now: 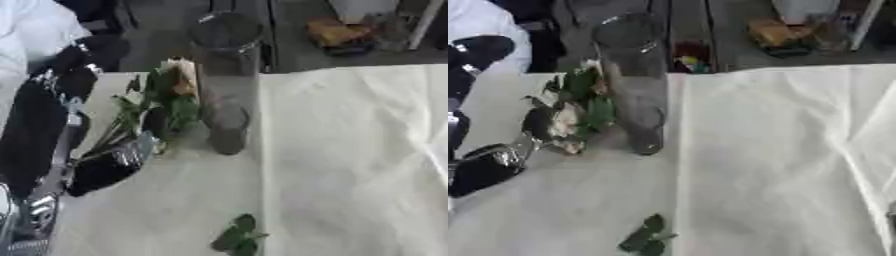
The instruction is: Arrange flowers into the vase.
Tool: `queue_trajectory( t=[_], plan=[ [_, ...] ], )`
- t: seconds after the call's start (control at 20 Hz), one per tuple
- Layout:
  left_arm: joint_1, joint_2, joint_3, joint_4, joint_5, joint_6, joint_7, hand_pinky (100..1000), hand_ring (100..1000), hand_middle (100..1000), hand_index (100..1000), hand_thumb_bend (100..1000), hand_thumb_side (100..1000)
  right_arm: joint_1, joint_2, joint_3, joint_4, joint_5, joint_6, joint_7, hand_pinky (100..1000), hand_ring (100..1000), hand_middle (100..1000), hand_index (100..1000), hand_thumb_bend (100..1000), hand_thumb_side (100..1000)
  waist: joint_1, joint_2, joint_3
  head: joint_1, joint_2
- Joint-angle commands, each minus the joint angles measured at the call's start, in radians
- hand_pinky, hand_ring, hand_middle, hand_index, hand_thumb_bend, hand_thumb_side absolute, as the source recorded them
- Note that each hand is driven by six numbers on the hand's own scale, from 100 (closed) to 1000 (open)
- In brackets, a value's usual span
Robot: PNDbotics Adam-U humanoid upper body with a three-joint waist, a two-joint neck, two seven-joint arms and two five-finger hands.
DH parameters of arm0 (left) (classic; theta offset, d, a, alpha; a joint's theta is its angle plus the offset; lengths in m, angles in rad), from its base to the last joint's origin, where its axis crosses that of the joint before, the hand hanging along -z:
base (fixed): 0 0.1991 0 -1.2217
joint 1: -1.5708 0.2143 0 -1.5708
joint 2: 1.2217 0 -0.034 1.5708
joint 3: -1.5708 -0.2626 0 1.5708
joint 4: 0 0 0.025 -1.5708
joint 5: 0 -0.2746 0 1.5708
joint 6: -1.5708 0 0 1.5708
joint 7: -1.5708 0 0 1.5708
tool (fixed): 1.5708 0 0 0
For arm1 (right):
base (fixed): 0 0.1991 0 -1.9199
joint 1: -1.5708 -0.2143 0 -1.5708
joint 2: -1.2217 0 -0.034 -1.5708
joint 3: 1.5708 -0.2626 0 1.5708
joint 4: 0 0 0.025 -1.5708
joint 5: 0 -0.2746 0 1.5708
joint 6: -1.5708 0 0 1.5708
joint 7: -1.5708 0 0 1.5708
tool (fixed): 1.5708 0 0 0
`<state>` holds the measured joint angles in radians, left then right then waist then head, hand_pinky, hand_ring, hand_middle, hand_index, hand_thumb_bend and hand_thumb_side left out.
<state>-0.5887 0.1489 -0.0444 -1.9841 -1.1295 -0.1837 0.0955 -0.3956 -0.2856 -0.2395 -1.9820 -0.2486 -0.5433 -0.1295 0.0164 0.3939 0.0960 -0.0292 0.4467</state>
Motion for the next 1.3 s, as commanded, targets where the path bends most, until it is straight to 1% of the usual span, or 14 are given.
queue_trajectory(
  t=[0.05,0.15,0.35,0.45,0.7,0.85,1.1,1.15,1.2,1.3],
  plan=[
    [-0.004,0.013,0.009,-0.016,-0.004,0.011,-0.001,697,745,784,892,319,823,-0.007,-0.007,-0.005,-0.018,-0.005,0.000,0.003,721,705,477,856,100,853,0.000,-0.019,0.001,0.000,-0.008],
    [0.004,0.042,0.002,-0.016,0.012,0.021,0.000,700,753,792,897,322,830,-0.006,-0.008,-0.004,-0.018,-0.006,0.001,0.004,722,705,476,857,100,853,0.002,-0.020,0.000,0.000,-0.008],
    [0.023,0.134,-0.029,-0.016,0.069,0.060,-0.014,709,777,816,915,314,843,-0.002,-0.012,-0.003,-0.018,-0.006,0.005,0.005,722,705,477,856,100,853,0.010,-0.026,-0.001,0.001,-0.001],
    [0.028,0.178,-0.042,-0.016,0.100,0.084,-0.025,732,818,853,939,306,867,-0.001,-0.013,-0.003,-0.018,-0.007,0.007,0.006,723,705,478,857,100,854,0.015,-0.029,-0.002,0.002,-0.001],
    [0.023,0.308,-0.085,-0.016,0.182,0.163,-0.100,767,873,911,969,264,868,0.005,-0.018,0.000,-0.018,-0.007,0.012,0.008,723,706,477,857,100,854,0.024,-0.037,-0.003,0.000,0.003],
    [0.007,0.387,-0.106,-0.016,0.230,0.212,-0.148,785,894,934,982,250,859,0.007,-0.019,0.002,-0.018,-0.009,0.013,0.010,722,705,477,857,100,854,0.025,-0.041,-0.005,-0.001,0.005],
    [-0.016,0.510,-0.117,-0.016,0.308,0.290,-0.223,814,930,958,996,233,875,0.006,-0.017,0.005,-0.018,-0.014,0.010,0.012,720,704,478,856,100,853,0.019,-0.044,-0.019,0.012,0.036],
    [-0.017,0.525,-0.117,-0.016,0.324,0.306,-0.237,822,939,966,999,228,863,0.005,-0.016,0.006,-0.018,-0.016,0.008,0.013,719,704,479,856,100,855,0.018,-0.045,-0.022,0.016,0.043],
    [-0.018,0.535,-0.116,-0.016,0.339,0.320,-0.250,824,942,968,999,239,883,0.005,-0.016,0.007,-0.018,-0.017,0.007,0.013,719,704,479,856,100,852,0.016,-0.044,-0.024,0.020,0.048],
    [-0.022,0.548,-0.114,-0.016,0.368,0.349,-0.275,832,950,975,1000,247,887,0.004,-0.015,0.007,-0.018,-0.019,0.005,0.014,718,704,478,856,100,852,0.013,-0.044,-0.028,0.026,0.049]
  ],
)
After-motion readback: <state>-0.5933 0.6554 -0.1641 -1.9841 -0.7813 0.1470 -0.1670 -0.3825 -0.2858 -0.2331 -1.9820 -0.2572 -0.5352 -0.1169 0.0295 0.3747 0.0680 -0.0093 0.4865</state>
